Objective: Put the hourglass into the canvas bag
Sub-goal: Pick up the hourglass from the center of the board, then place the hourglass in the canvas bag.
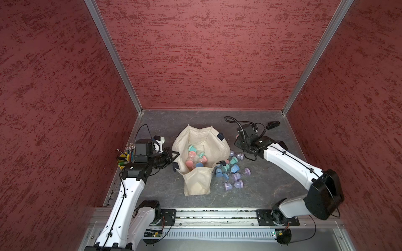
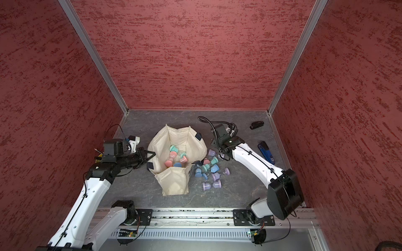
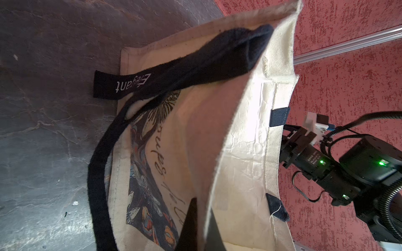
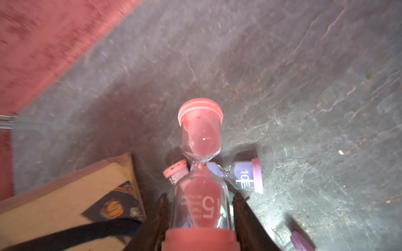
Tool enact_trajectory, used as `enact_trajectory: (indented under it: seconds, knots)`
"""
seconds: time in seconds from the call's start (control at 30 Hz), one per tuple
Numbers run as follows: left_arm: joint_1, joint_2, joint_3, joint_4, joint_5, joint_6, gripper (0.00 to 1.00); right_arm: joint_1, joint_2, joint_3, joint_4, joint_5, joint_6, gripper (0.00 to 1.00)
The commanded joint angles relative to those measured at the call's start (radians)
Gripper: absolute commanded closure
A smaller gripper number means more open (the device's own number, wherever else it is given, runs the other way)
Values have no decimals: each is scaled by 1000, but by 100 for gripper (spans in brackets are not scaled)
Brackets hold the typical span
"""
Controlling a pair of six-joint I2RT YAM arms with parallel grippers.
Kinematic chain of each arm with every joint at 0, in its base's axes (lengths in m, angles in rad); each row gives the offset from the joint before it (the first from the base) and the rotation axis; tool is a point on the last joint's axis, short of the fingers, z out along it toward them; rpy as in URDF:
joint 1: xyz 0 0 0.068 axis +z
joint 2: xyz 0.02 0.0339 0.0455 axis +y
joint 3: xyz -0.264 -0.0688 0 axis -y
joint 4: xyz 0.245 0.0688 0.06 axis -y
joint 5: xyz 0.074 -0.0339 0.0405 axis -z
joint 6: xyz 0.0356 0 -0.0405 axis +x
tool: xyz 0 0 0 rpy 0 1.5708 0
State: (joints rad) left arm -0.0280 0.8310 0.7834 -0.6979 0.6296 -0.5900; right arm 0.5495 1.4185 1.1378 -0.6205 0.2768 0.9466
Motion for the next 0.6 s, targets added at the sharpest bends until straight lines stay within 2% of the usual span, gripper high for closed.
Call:
enact_trajectory:
  seconds: [0.0, 0.27, 0.57]
  knots:
    - [10, -18, 6, 14, 15, 6, 100, 13, -57, 48, 3, 62, 9, 98]
    - [10, -24, 11, 14, 20, 2, 100, 99, -130, 115, 89, 87, -54, 100]
    - [12, -29, 20, 2, 22, 0, 96, 251, -57, 270, 82, 145, -159, 100]
